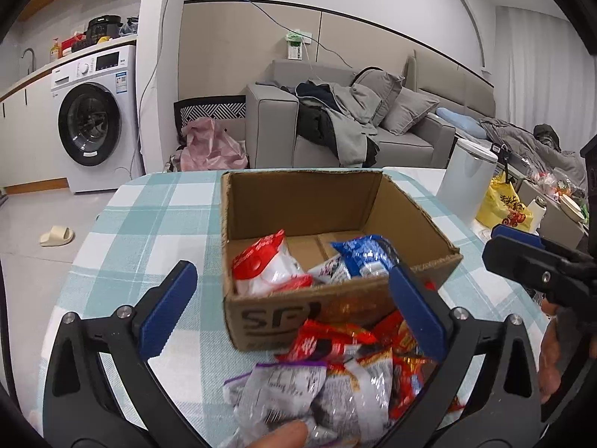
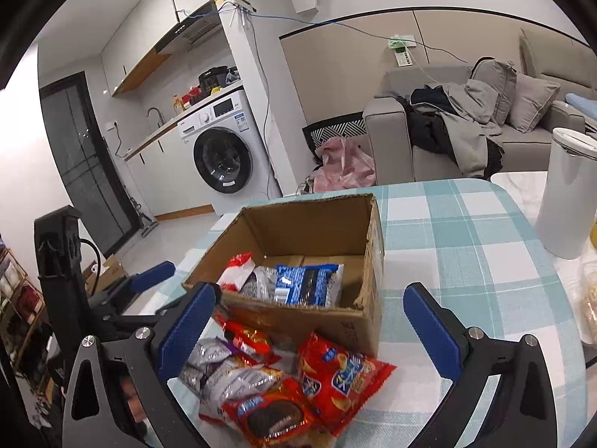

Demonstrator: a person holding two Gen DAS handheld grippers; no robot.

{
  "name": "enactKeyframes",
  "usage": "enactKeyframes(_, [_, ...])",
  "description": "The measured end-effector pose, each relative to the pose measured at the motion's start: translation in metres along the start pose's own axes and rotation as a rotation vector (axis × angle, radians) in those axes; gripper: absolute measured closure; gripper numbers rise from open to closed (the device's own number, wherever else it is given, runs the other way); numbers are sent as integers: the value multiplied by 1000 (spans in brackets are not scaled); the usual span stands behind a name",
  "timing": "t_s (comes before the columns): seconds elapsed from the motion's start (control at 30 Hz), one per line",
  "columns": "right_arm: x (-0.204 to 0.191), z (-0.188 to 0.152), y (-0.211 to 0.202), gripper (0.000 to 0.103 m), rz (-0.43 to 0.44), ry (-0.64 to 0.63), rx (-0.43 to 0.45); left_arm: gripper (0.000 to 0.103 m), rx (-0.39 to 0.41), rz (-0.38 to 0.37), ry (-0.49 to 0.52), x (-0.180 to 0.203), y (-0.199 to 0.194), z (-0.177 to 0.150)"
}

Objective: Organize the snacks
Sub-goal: 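Withdraw both tools back toward the remaining snack pile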

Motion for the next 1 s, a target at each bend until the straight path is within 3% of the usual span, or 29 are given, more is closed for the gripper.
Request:
enactKeyframes(0.53, [-2, -46, -22, 0, -24, -55, -89, 1, -41, 88, -59, -16, -93, -47])
enactKeyframes(1.0, [6, -63, -12, 0, -43, -36, -175, 1, -119, 98, -58, -16, -82, -67])
Point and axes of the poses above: each gripper's, at about its wrist camera, not at the fingertips, and y roughly the way its jaws point, x to its right, z to its top, the point moved 3 cm from there along y, roughly the way its jaws point, and after that the axes turned 13 degrees about -z, right-handed, at the moved point
